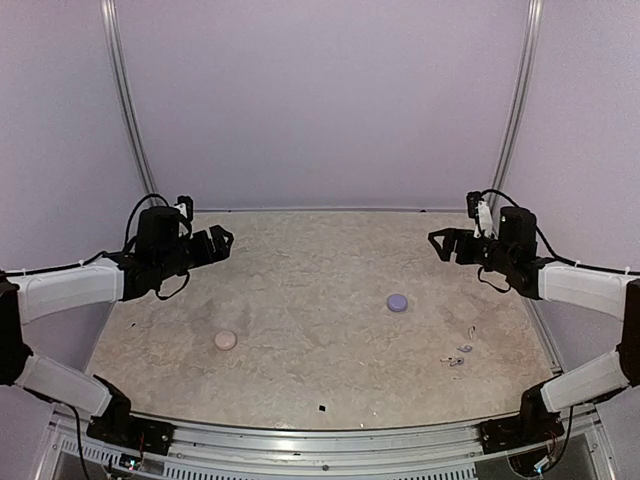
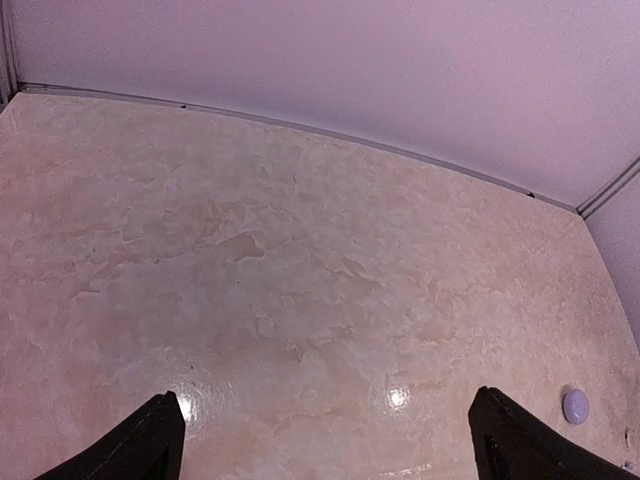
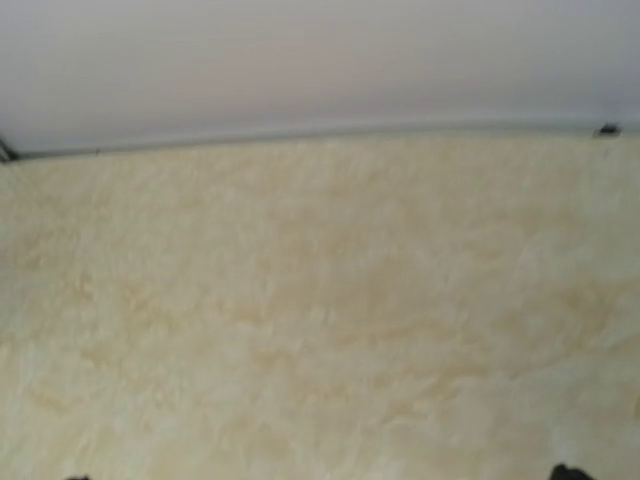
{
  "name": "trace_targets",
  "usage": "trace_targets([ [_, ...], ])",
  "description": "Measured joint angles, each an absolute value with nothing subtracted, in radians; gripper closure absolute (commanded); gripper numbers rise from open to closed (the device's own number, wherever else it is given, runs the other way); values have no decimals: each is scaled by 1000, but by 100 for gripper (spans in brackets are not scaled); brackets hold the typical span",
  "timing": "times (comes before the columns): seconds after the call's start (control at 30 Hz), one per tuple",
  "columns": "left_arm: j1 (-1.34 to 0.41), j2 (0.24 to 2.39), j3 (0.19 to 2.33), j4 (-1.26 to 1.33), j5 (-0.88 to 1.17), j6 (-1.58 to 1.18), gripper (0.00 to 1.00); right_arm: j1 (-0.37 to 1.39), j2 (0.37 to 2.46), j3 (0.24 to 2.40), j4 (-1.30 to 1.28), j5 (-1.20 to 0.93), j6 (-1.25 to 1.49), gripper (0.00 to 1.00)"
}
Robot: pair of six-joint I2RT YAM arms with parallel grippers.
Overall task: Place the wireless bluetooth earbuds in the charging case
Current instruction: Pick up the charging case from the center of the board.
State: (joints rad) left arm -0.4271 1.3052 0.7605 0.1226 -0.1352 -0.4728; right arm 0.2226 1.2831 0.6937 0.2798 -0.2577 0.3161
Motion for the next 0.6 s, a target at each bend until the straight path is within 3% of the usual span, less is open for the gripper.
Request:
trace_targets([
  [0.6, -640, 1319, 683, -189, -214, -743, 3, 344, 1390, 683, 300, -374, 316, 0],
])
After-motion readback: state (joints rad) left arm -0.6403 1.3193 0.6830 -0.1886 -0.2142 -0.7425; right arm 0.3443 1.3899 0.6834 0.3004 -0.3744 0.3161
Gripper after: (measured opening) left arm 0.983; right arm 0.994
